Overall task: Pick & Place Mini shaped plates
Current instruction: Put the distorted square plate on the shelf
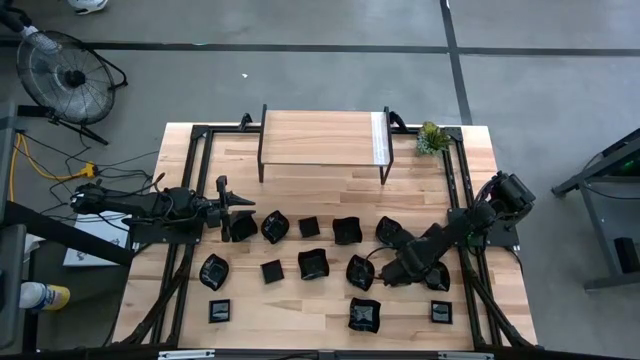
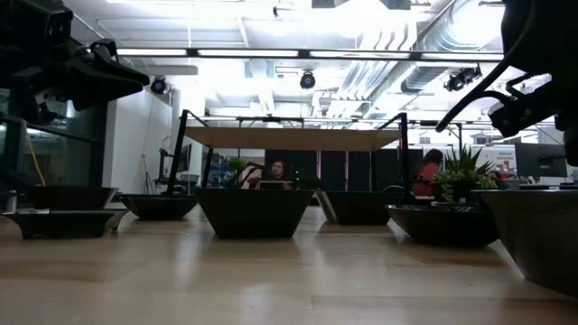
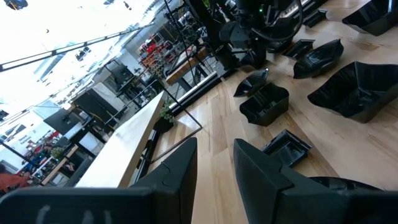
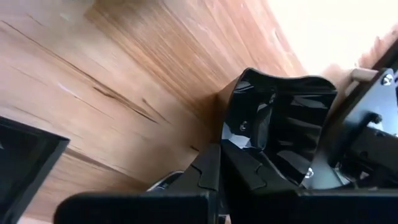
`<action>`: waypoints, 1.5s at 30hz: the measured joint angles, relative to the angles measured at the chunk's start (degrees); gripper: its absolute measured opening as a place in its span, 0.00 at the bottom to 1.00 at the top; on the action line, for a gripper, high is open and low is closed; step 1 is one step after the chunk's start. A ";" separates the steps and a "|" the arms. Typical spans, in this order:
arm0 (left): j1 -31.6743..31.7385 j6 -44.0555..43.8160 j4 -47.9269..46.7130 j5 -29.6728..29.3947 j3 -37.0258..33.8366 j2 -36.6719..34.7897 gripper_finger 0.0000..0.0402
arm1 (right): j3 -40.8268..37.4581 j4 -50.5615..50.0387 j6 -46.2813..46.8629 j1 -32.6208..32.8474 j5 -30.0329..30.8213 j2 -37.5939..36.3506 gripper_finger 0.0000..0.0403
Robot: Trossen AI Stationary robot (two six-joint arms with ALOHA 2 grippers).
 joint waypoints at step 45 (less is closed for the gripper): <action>-0.01 0.01 -0.01 0.00 0.00 0.01 0.25 | 31.77 -16.24 -40.44 -13.00 17.65 -9.16 0.00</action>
